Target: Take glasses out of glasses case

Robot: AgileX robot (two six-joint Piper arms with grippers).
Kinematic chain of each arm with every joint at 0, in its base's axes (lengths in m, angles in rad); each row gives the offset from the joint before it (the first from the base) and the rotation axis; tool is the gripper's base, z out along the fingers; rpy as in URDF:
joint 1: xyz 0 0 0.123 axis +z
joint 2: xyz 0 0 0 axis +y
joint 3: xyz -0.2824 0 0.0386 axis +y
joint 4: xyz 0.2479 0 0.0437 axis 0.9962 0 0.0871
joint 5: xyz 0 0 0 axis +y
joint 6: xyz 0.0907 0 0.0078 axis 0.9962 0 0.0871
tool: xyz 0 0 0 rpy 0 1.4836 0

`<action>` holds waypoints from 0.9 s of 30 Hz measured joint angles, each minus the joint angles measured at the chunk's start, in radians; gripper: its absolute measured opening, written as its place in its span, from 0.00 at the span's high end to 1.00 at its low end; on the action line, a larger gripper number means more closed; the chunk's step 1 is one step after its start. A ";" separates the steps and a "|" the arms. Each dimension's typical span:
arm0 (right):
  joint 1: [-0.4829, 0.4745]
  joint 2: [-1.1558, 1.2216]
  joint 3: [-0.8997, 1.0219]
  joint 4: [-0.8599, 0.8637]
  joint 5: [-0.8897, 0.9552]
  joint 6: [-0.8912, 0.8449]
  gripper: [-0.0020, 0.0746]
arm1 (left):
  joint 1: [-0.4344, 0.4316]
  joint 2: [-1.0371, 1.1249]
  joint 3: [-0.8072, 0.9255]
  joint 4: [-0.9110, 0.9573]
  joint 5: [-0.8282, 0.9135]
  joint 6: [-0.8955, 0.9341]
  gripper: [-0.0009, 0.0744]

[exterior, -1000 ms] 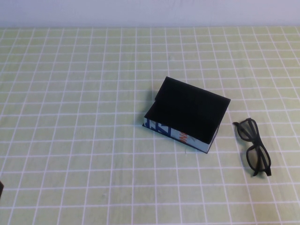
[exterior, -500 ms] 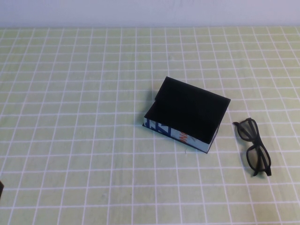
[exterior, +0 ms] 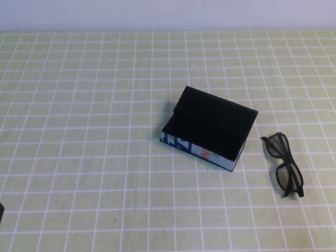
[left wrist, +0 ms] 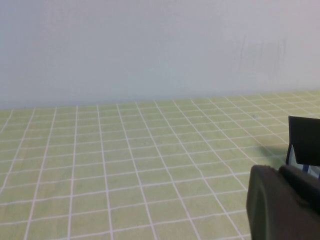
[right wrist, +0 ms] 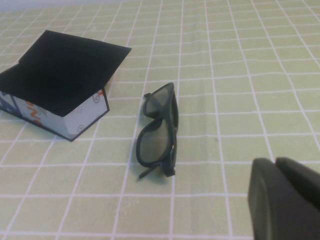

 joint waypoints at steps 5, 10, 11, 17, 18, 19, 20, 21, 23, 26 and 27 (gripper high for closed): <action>0.000 0.000 0.000 -0.002 0.000 0.004 1.00 | 0.000 0.000 0.000 0.000 0.000 0.000 0.99; 0.000 0.000 0.000 -0.002 0.000 0.004 1.00 | 0.000 0.000 0.000 0.000 0.000 0.000 0.99; 0.000 0.000 0.000 -0.002 0.000 0.004 1.00 | 0.000 0.000 0.000 0.000 0.000 0.000 0.99; 0.000 0.000 0.000 -0.002 0.000 0.004 1.00 | 0.000 0.000 0.000 0.000 -0.016 0.018 0.99; 0.000 0.000 0.000 -0.002 0.002 0.004 1.00 | 0.000 0.000 0.000 0.000 -0.032 0.022 0.99; 0.000 0.000 0.000 -0.002 0.002 0.004 1.00 | 0.000 0.000 0.000 0.000 -0.049 0.021 0.99; 0.000 0.000 0.000 -0.002 0.002 0.004 1.00 | 0.000 0.000 0.000 0.015 -0.063 0.007 0.99; 0.000 0.000 0.000 -0.002 0.002 0.004 1.00 | 0.000 0.000 0.000 0.066 -0.077 -0.039 0.99; 0.000 0.000 0.000 -0.002 0.002 0.004 1.00 | 0.000 0.000 0.000 0.296 -0.087 -0.222 0.99; 0.000 0.000 0.000 -0.002 0.002 0.004 1.00 | 0.000 0.000 0.000 0.782 -0.068 -0.715 0.99; 0.000 0.000 0.000 -0.002 0.002 0.005 1.00 | 0.000 0.000 0.000 0.944 -0.045 -0.871 0.99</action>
